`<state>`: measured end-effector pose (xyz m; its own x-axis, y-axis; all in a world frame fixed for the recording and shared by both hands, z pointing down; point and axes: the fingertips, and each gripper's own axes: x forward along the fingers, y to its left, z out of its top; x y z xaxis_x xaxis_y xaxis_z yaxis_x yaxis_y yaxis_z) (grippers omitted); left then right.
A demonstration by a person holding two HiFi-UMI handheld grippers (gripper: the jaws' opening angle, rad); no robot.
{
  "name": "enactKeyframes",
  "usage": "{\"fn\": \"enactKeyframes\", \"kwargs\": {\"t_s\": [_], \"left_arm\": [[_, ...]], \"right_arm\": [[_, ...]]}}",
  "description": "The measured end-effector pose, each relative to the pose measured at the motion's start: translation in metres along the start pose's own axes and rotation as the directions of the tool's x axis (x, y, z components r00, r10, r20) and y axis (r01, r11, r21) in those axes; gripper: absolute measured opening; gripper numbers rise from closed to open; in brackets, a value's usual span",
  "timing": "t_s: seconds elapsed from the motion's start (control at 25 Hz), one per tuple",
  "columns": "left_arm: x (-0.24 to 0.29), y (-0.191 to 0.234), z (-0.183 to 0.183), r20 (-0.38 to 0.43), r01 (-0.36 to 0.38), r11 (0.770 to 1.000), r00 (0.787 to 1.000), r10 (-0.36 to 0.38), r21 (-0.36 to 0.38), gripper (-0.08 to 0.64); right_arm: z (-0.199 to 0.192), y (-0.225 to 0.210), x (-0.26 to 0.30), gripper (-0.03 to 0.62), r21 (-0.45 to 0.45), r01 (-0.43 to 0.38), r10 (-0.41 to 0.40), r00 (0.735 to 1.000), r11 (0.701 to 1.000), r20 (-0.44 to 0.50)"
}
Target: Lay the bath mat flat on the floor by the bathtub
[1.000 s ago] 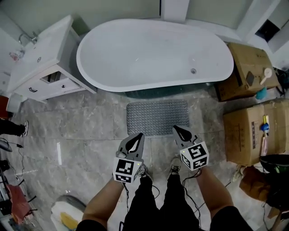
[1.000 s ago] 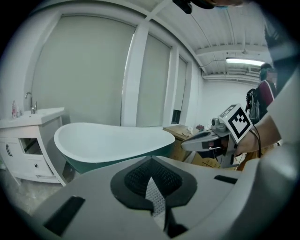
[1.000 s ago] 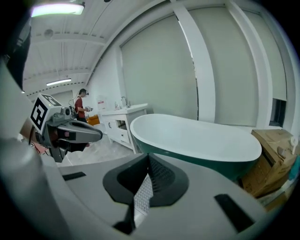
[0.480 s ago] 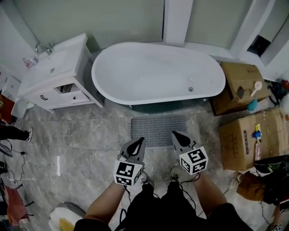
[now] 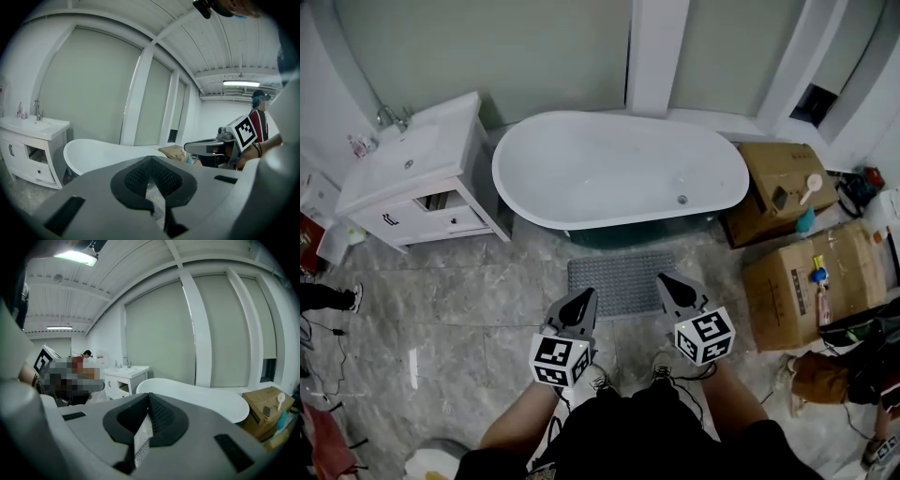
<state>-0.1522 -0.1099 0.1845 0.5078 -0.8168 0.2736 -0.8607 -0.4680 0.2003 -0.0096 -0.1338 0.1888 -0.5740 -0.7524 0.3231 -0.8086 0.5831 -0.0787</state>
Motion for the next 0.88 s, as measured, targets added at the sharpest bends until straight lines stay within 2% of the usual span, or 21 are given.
{"fn": "enactKeyframes", "kwargs": {"t_s": [0.4, 0.88], "left_arm": [[-0.029, -0.020, -0.016, -0.018, 0.054, 0.998, 0.998, -0.053, 0.028, 0.017], [-0.066, -0.120, -0.038, -0.043, 0.048, 0.999, 0.998, -0.047, 0.023, 0.017]], "right_arm": [[-0.012, 0.028, -0.045, 0.017, 0.027, 0.060, -0.060, 0.998, 0.998, 0.015], [-0.045, 0.019, -0.151, 0.017, 0.042, 0.031, -0.033, 0.999, 0.999, 0.037]]}}
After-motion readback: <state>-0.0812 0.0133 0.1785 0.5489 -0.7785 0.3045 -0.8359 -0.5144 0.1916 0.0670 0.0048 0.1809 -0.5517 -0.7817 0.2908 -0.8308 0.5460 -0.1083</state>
